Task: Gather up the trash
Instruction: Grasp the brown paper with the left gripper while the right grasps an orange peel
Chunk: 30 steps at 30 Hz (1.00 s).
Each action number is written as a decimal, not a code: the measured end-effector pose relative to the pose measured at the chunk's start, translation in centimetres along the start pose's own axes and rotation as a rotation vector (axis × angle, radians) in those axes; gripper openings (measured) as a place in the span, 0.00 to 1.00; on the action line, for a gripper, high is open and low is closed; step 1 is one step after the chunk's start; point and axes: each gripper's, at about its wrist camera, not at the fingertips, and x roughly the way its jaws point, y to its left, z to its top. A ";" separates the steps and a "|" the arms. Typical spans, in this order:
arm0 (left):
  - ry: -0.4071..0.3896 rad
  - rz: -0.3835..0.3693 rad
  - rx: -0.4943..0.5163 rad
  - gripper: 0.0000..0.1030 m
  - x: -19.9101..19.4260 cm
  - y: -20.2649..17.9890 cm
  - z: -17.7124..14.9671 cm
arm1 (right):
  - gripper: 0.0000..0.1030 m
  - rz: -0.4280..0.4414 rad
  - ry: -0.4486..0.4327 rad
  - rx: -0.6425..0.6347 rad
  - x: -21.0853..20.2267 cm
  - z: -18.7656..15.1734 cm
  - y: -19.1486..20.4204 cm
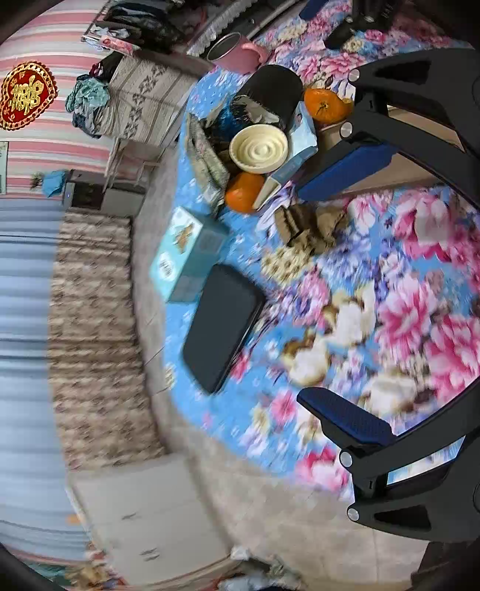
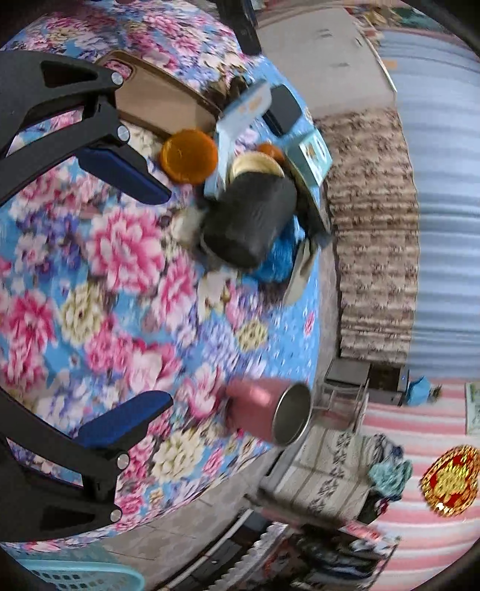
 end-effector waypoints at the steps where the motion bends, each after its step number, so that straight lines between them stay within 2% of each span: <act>1: 0.017 0.000 0.013 0.95 0.7 -0.4 -0.2 | 0.96 -0.002 0.001 -0.010 0.0 -0.1 0.4; 4: 0.046 -0.016 0.066 0.95 2.3 -2.1 -0.6 | 0.96 -0.003 0.018 -0.016 0.2 -0.5 0.8; 6: 0.050 0.001 0.092 0.94 3.3 -3.0 -0.6 | 0.96 -0.008 0.027 -0.002 0.4 -0.6 0.5; 9: 0.072 -0.013 0.095 0.91 4.9 -3.3 -0.4 | 0.96 -0.006 0.033 0.019 0.3 -0.7 0.2; 10: 0.086 -0.024 0.094 0.83 5.4 -3.3 -0.3 | 0.96 -0.007 0.036 0.019 0.3 -0.7 0.2; 11: 0.100 -0.035 0.095 0.68 5.8 -3.3 -0.3 | 0.96 -0.007 0.038 0.015 0.3 -0.7 0.3; 12: 0.124 -0.064 0.094 0.59 6.3 -3.4 -0.2 | 0.96 -0.007 0.039 0.010 0.3 -0.8 0.5; 13: 0.135 -0.092 0.091 0.42 6.5 -3.3 -0.2 | 0.96 -0.006 0.041 0.004 0.3 -0.8 0.7; 14: 0.136 -0.105 0.087 0.37 6.6 -3.3 -0.2 | 0.96 -0.002 0.044 -0.003 0.3 -0.7 1.0; 17: 0.114 -0.086 0.112 0.37 5.8 -3.2 -0.3 | 0.96 0.019 0.044 -0.010 0.2 -0.5 1.9; 19: 0.090 -0.034 0.139 0.37 4.8 -2.8 -0.3 | 0.96 0.045 0.041 -0.005 0.2 -0.3 2.7; 25: 0.035 0.065 0.128 0.37 1.5 -0.3 -0.1 | 0.96 0.110 0.058 -0.018 1.3 0.4 5.7; 30: -0.030 0.089 0.118 0.37 -1.2 1.5 0.6 | 0.95 0.105 0.095 -0.032 3.2 1.1 7.3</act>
